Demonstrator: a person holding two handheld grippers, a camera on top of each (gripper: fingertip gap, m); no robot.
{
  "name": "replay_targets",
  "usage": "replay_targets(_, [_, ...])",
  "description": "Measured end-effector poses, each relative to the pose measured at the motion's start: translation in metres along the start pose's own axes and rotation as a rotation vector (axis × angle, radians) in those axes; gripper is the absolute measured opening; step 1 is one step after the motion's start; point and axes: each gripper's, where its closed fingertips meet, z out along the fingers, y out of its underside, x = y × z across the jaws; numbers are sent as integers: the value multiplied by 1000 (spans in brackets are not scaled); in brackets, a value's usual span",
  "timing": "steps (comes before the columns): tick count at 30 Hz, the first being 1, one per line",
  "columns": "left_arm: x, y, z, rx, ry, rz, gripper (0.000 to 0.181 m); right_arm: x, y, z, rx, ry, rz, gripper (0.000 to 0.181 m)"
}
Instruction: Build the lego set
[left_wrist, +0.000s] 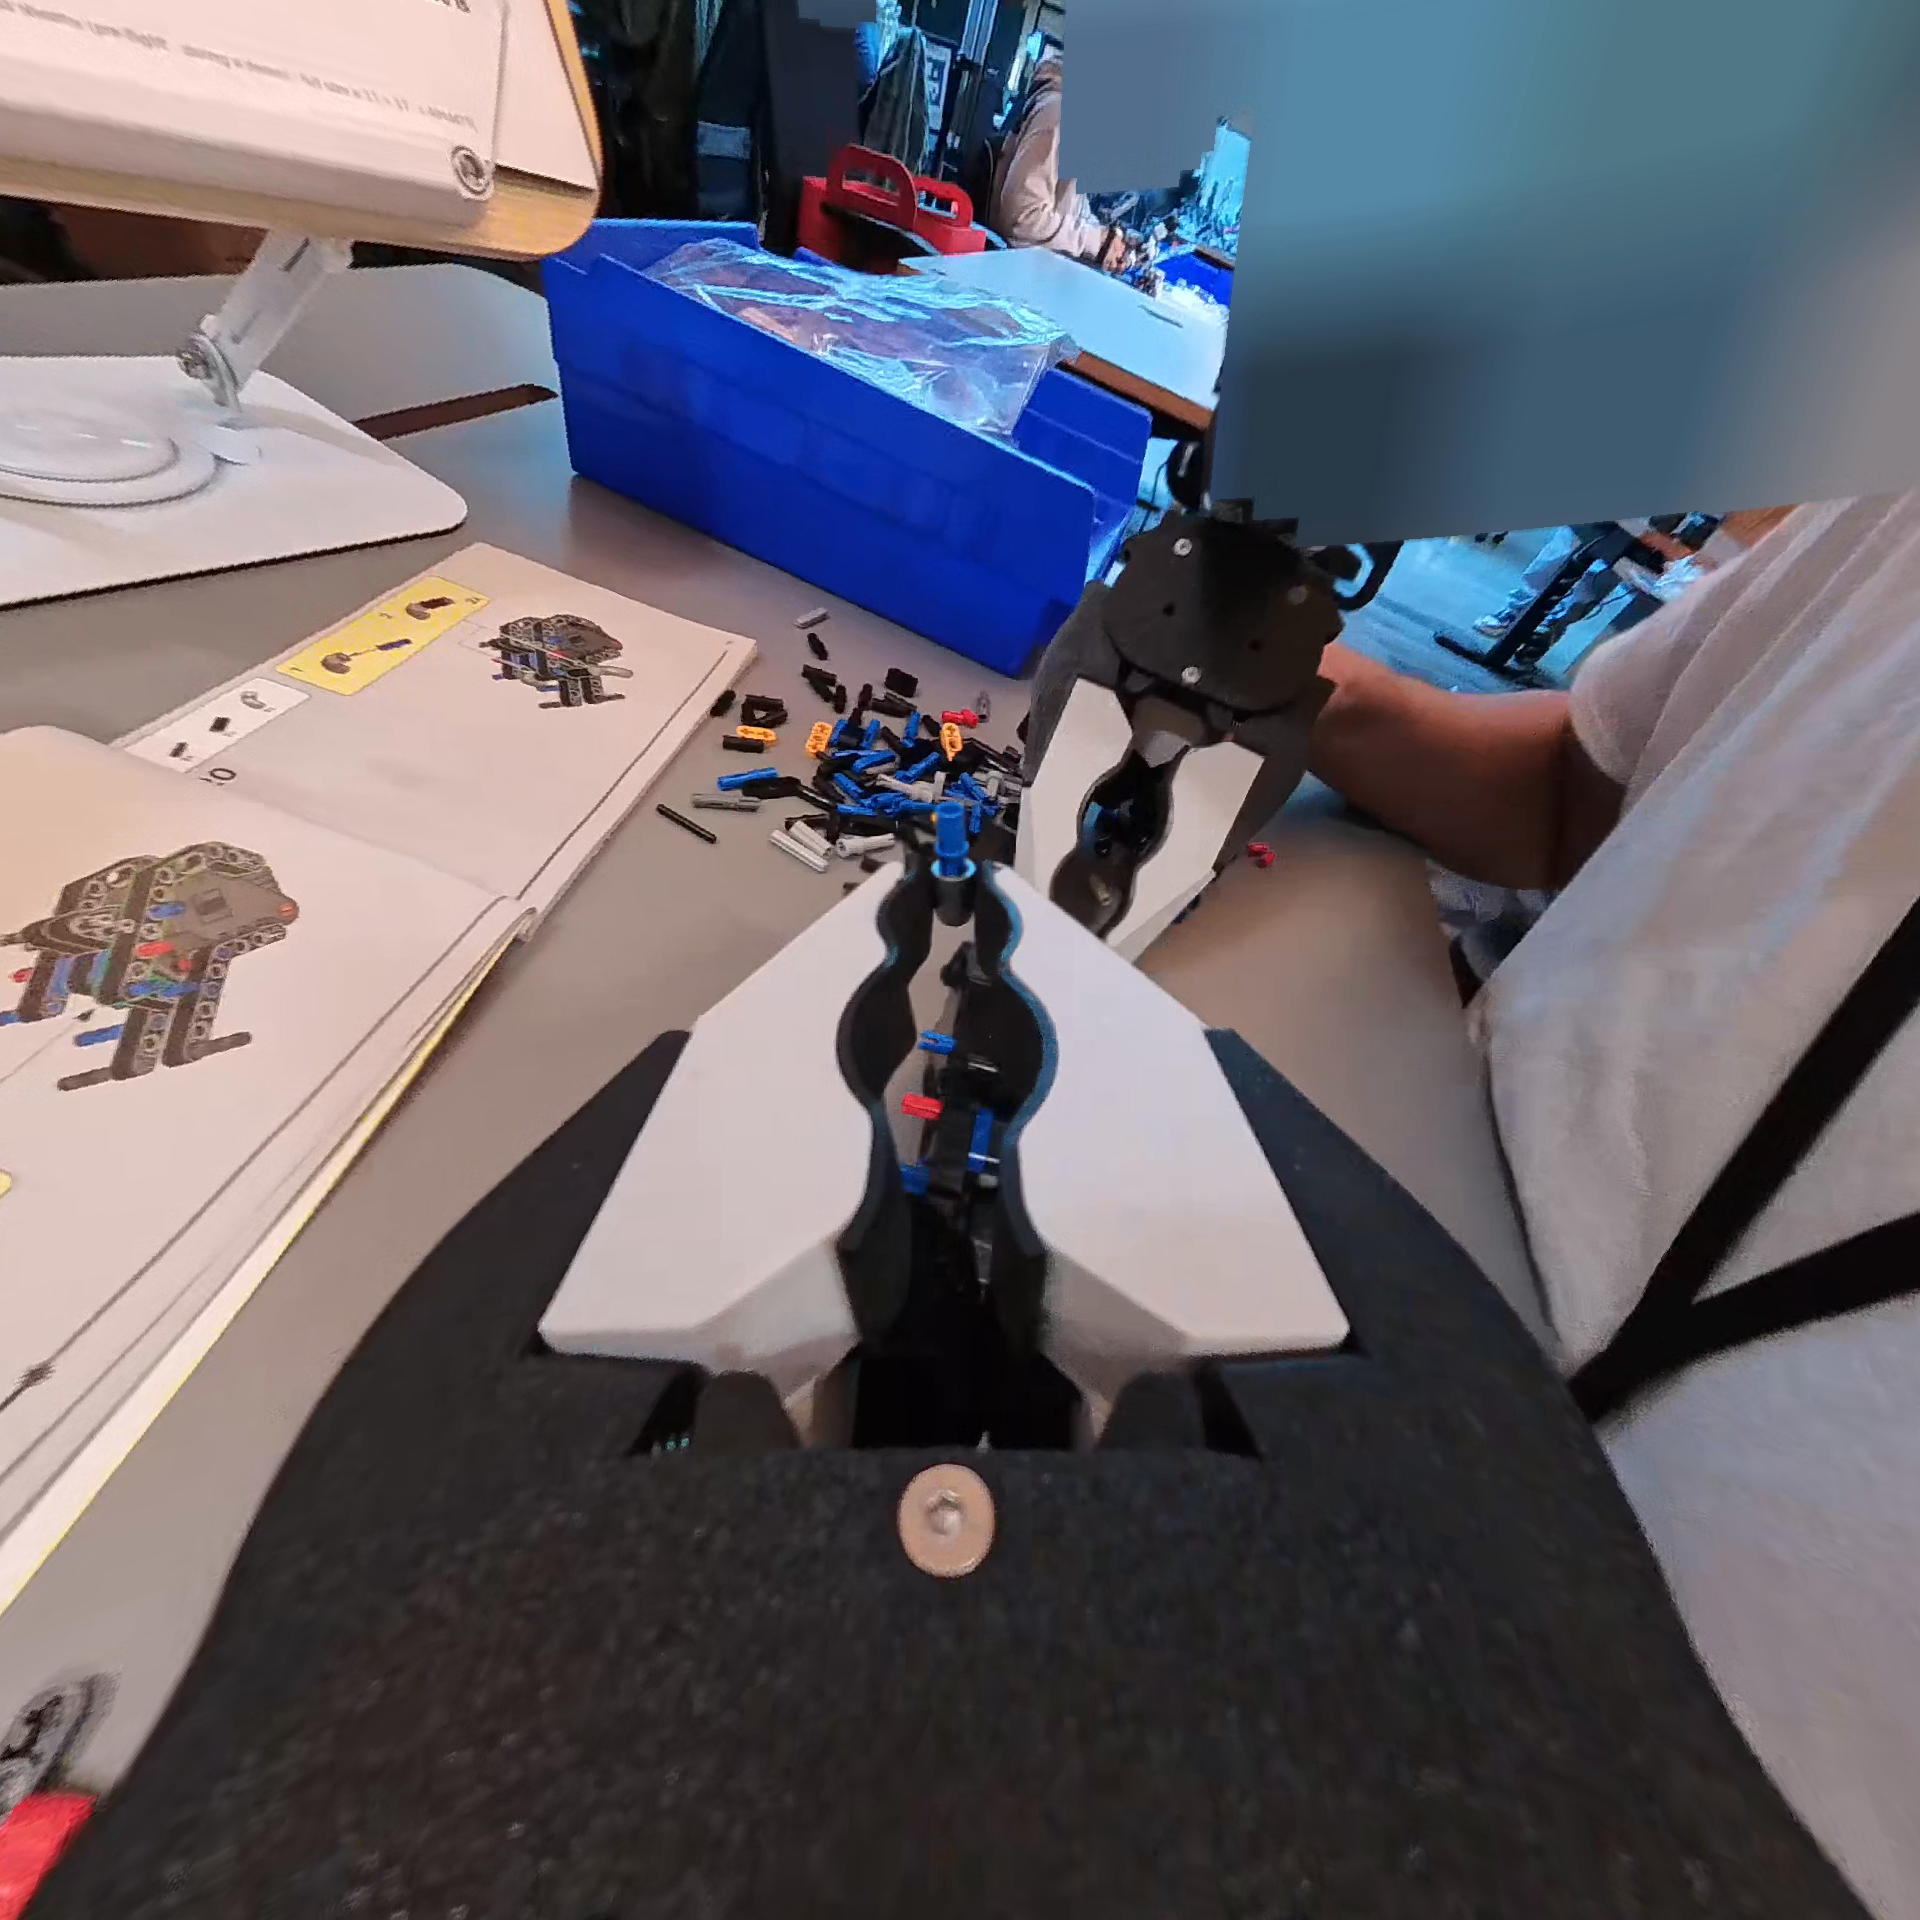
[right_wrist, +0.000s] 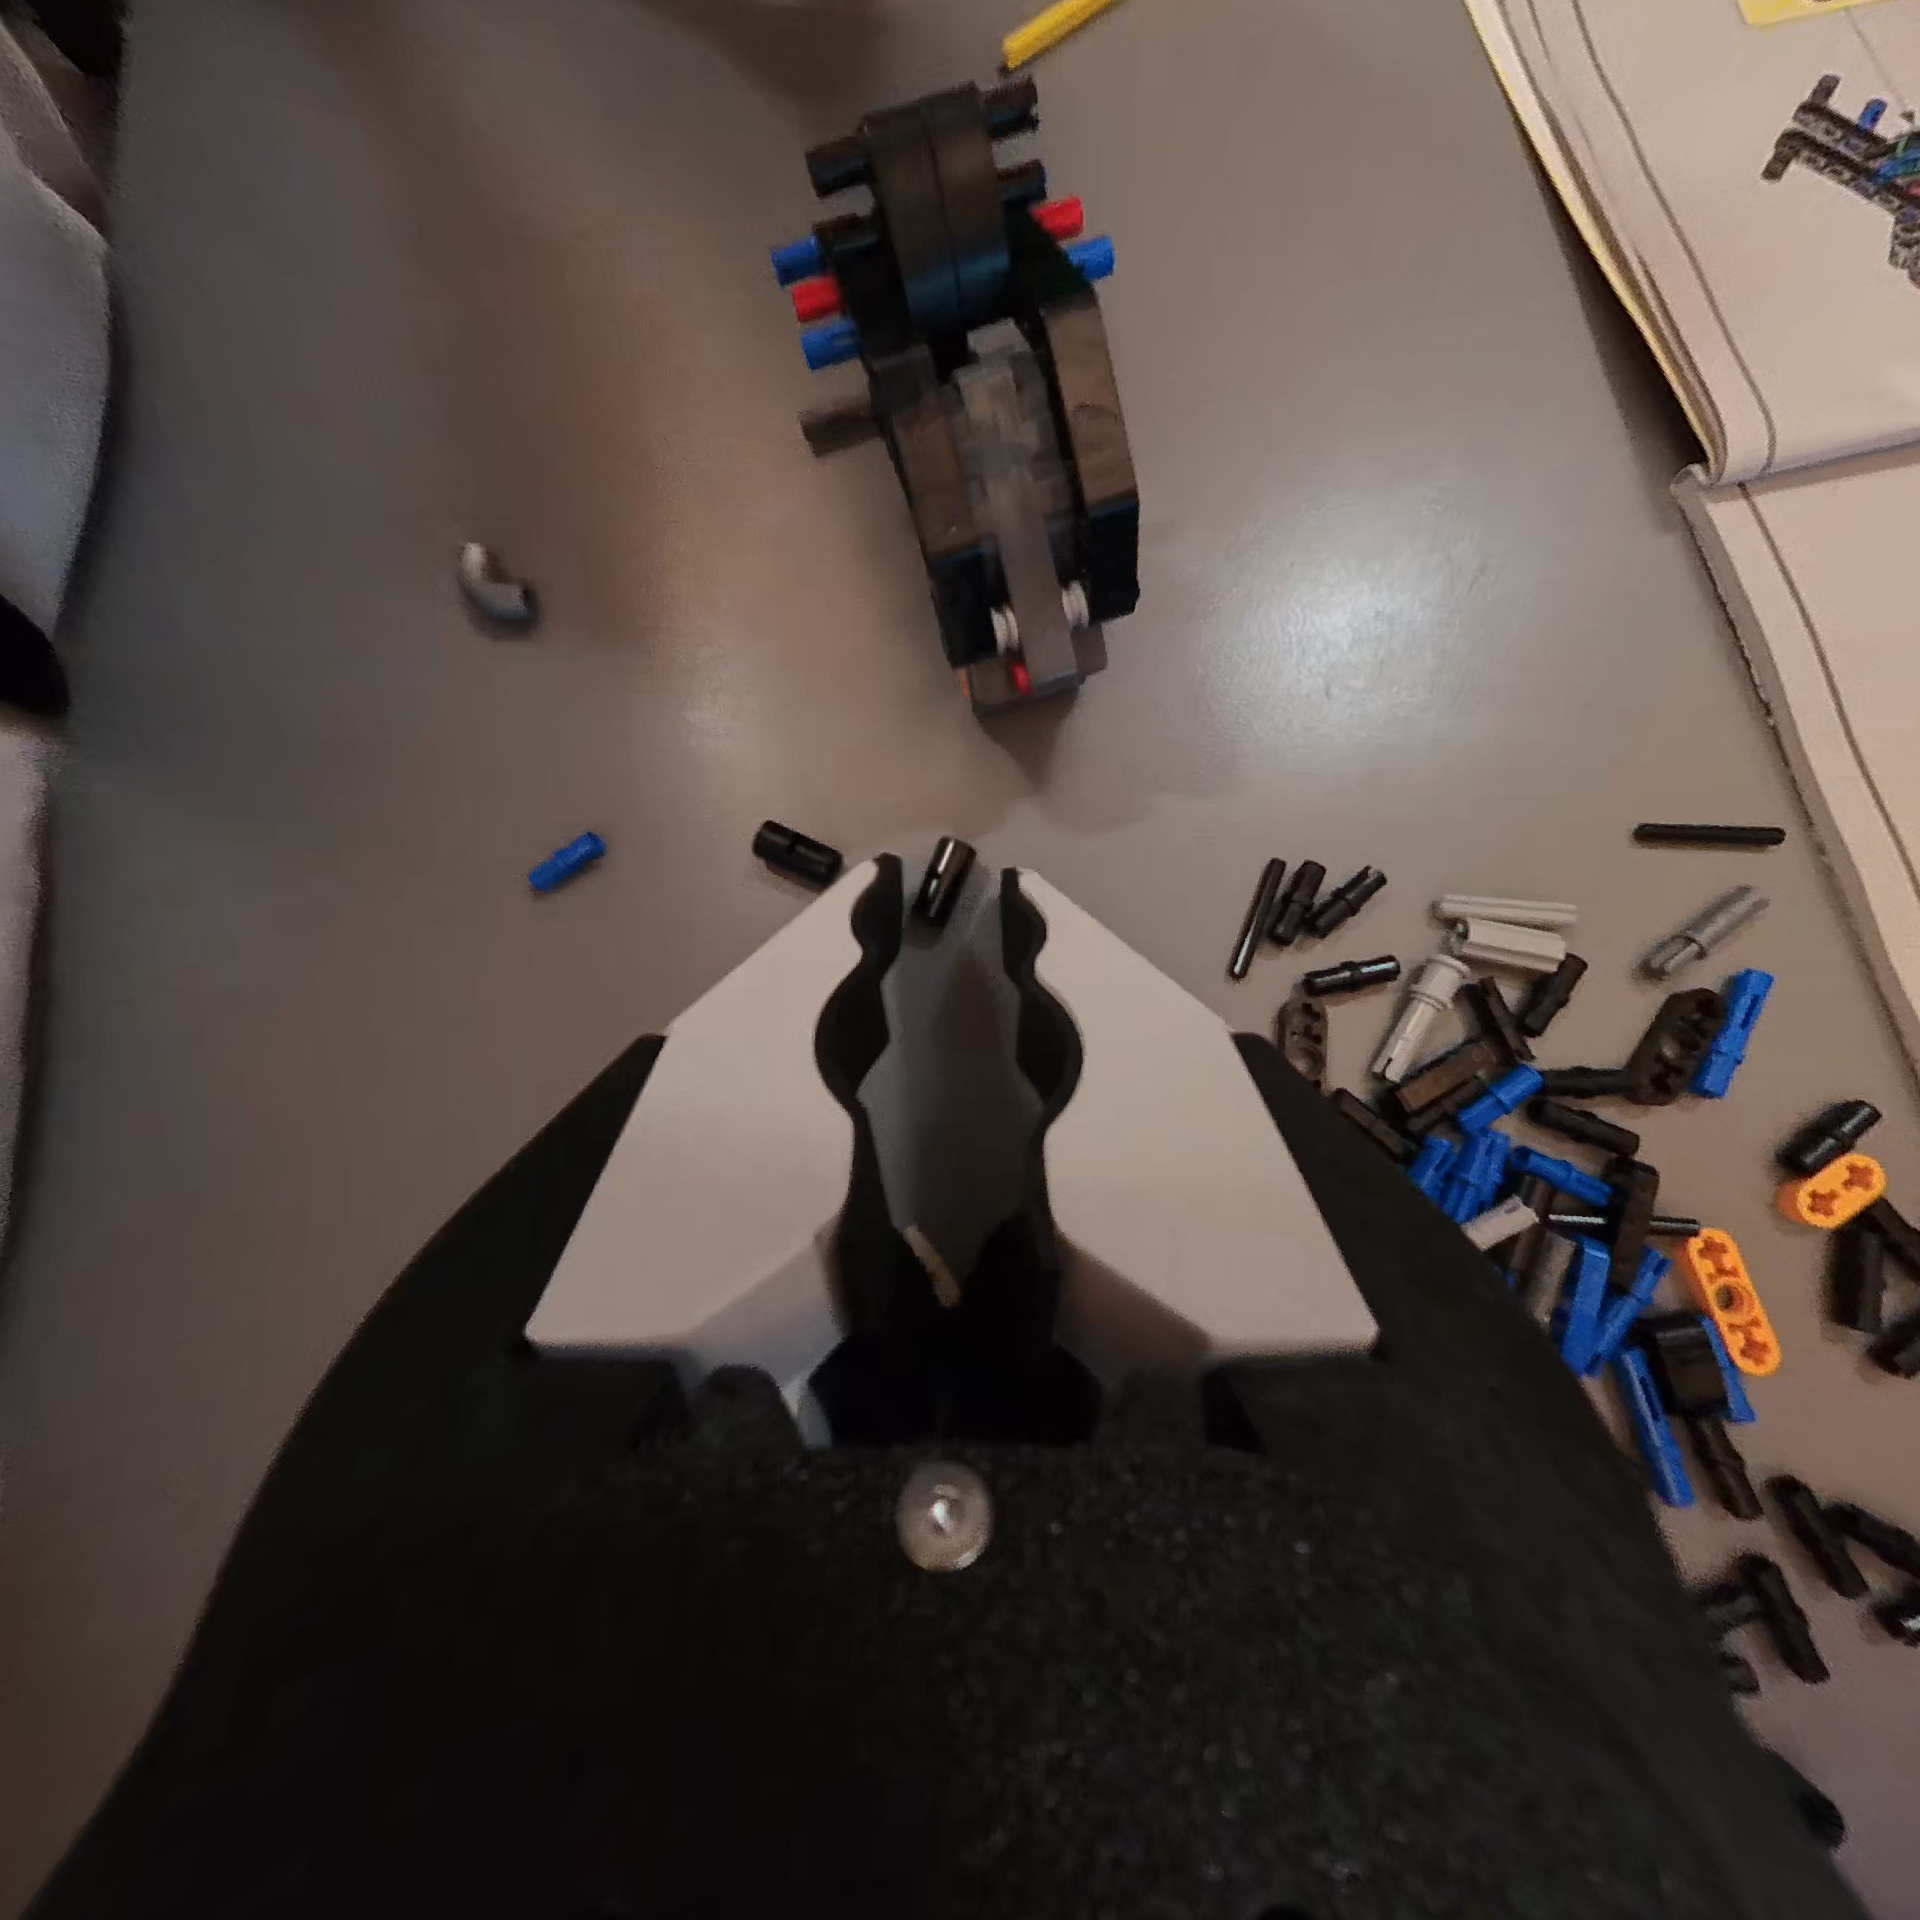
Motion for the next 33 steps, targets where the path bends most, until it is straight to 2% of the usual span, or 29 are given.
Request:
replay_targets(4, [5, -3, -4, 37, 46, -29, 5, -2, -21, -9, 128, -3, -43, 28])
replay_targets(10, [38, -3, -4, 58, 262, -82, 6, -11, -74, -37, 391, -47, -148, 35])
replay_targets(15, [59, 15, 1, -5, 305, 85, 6, -32, -116, -46, 479, -144, -275, 38])
replay_targets(18, [76, 20, 1, -35, 368, 126, 6, -46, -120, -43, 489, -229, -320, 37])
replay_targets(21, [87, 37, 2, -133, 407, 169, 6, -64, -118, -42, 519, -254, -403, 27])
replay_targets(26, [111, 53, 1, -222, 493, 210, 6, -88, -110, -36, 478, -325, -471, 18])
replay_targets(29, [119, 66, 2, -287, 520, 234, 6, -89, -98, -22, 392, -289, -529, 14])
replay_targets(33, [121, 70, 3, -312, 530, 212, 6, -95, -96, -24, 372, -284, -561, 7])
